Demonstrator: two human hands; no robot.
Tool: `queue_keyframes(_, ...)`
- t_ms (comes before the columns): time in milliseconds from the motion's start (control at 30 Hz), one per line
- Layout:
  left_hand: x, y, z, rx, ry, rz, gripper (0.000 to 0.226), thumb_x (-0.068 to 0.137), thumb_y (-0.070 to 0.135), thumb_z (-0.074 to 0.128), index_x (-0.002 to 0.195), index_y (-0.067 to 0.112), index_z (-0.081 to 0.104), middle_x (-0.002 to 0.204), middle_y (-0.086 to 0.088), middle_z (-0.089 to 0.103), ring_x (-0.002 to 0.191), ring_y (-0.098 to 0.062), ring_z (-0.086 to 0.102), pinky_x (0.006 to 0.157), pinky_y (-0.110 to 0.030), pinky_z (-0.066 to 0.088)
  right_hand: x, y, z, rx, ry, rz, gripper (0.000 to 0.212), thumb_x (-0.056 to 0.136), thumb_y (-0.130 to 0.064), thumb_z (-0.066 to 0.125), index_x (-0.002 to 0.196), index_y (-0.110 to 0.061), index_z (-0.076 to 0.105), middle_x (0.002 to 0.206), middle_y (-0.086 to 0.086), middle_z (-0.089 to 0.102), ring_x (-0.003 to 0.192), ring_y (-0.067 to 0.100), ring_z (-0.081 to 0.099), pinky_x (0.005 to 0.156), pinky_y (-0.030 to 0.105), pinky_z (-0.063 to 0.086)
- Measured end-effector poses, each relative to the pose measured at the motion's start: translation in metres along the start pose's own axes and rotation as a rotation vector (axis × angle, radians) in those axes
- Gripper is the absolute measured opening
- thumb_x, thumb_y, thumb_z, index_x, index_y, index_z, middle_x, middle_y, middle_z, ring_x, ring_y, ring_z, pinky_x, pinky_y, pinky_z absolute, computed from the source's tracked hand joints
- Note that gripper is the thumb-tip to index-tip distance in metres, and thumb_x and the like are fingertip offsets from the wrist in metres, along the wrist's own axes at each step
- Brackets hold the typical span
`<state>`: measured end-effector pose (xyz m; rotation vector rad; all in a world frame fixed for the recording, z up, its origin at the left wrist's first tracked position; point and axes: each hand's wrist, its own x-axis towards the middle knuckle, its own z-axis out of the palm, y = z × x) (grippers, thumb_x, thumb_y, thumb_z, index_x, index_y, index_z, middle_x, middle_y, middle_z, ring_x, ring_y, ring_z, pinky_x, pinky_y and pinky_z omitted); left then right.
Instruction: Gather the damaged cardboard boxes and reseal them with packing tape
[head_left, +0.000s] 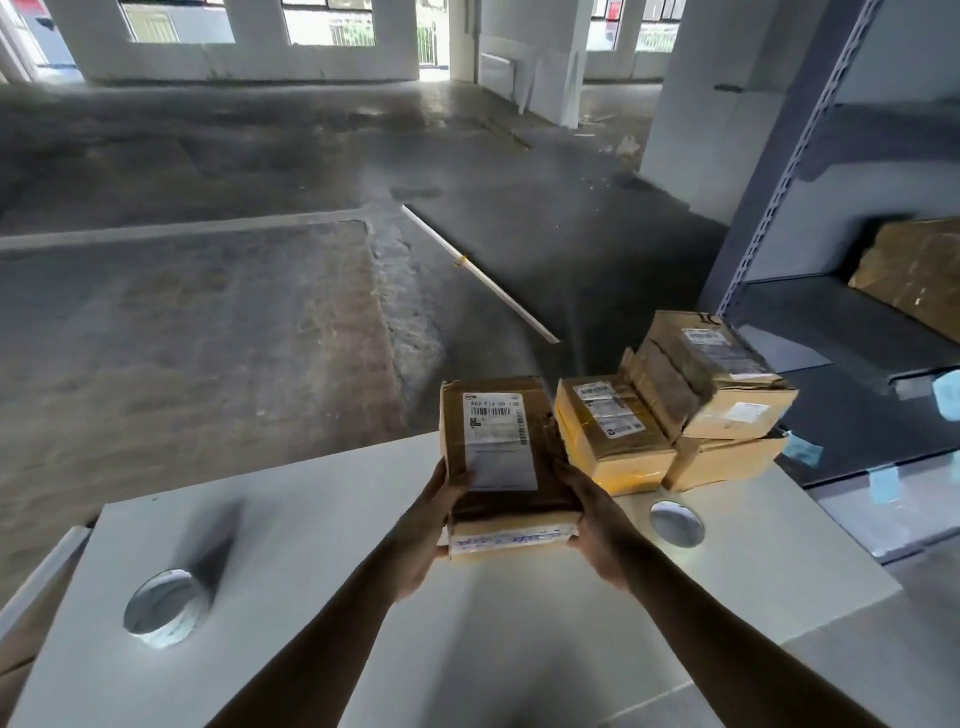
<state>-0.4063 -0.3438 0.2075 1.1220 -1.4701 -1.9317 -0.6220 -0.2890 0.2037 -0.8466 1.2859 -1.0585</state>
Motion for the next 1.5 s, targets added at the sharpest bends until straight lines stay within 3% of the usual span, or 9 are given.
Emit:
queue_keyframes(167,0.022,0.005,0.013,-0.056,0.088,-0.02,0.057,0.079,0.066,0.048,0.131,0.045,0.05,0.115,0.012,0.071,0.107,-0.016,0.068,0.095,-0.044,0.053,0.0,0.006,-0.008,-0.038,0.091,-0.043,0.034,0.105,-0.045,0.03,0.127,-0.036,0.054,0.104,-0.015,0.074,0.094,0.002,0.071,0.064,0.013,0.054)
queue_keyframes(400,0.075,0.026,0.052,-0.06,0.107,-0.06,0.05,0.083,0.066,0.044,0.128,0.044,0.052,0.116,0.011,0.07,0.108,-0.017,0.064,0.087,-0.039,0.051,0.007,-0.003,-0.052,-0.02,0.252,-0.113,0.013,0.104,-0.029,0.042,0.104,-0.036,0.054,0.092,-0.021,0.065,0.074,-0.01,0.067,0.066,0.014,0.054)
queue_keyframes(533,0.115,0.036,0.084,-0.051,0.087,-0.061,0.043,0.089,0.065,0.04,0.125,0.045,0.053,0.116,0.012,0.07,0.106,-0.013,0.066,0.085,-0.036,0.052,0.027,-0.009,-0.094,-0.011,0.28,-0.115,0.039,0.091,-0.059,0.05,0.124,-0.039,0.052,0.134,-0.003,0.057,0.112,0.011,0.06,0.09,0.028,0.048)
queue_keyframes(733,0.174,0.046,0.128,0.002,0.064,0.011,0.056,0.091,0.07,0.034,0.132,0.037,0.054,0.122,0.008,0.069,0.107,-0.011,0.068,0.09,-0.032,0.053,0.063,-0.017,-0.157,-0.054,0.325,-0.138,0.023,0.104,-0.036,0.043,0.126,-0.038,0.046,0.113,-0.02,0.053,0.09,-0.01,0.061,0.068,0.01,0.049)
queue_keyframes(867,0.206,0.037,0.142,0.023,0.055,-0.017,0.058,0.097,0.067,0.027,0.135,0.034,0.055,0.125,0.007,0.068,0.114,-0.016,0.065,0.099,-0.041,0.051,0.077,-0.012,-0.181,-0.162,0.331,-0.17,0.028,0.104,-0.05,0.038,0.126,-0.042,0.053,0.121,-0.017,0.06,0.11,-0.008,0.057,0.09,0.019,0.048)
queue_keyframes(967,0.221,0.036,0.152,0.036,0.082,-0.027,0.052,0.103,0.057,0.022,0.137,0.03,0.051,0.124,0.007,0.068,0.112,-0.014,0.066,0.094,-0.036,0.052,0.083,-0.01,-0.191,-0.148,0.31,-0.18,0.034,0.102,-0.051,0.04,0.135,-0.042,0.046,0.122,-0.021,0.059,0.103,-0.016,0.057,0.077,0.007,0.048)
queue_keyframes(1200,0.239,0.04,0.165,0.073,0.162,-0.026,0.053,0.099,0.063,0.025,0.132,0.032,0.053,0.119,0.01,0.069,0.106,-0.009,0.068,0.089,-0.032,0.054,0.091,0.006,-0.197,-0.16,0.381,-0.202,0.08,0.079,-0.078,0.055,0.148,-0.045,0.032,0.145,-0.013,0.052,0.133,0.015,0.051,0.106,0.043,0.046)
queue_keyframes(1400,0.228,0.043,0.161,0.119,0.168,-0.071,0.044,0.1,0.063,0.027,0.127,0.039,0.052,0.117,0.015,0.068,0.104,-0.004,0.066,0.1,-0.035,0.049,0.088,0.007,-0.198,-0.201,0.415,-0.202,0.047,0.097,-0.047,0.053,0.14,-0.033,0.042,0.127,-0.023,0.057,0.113,-0.006,0.055,0.084,0.007,0.049)
queue_keyframes(1500,0.208,0.046,0.154,0.107,0.172,-0.074,0.031,0.101,0.058,0.026,0.116,0.043,0.05,0.124,0.026,0.055,0.111,0.005,0.055,0.105,-0.035,0.038,0.075,0.01,-0.192,-0.235,0.486,-0.19,0.039,0.097,-0.046,0.054,0.13,-0.027,0.05,0.125,-0.008,0.062,0.113,0.007,0.059,0.089,0.022,0.051)
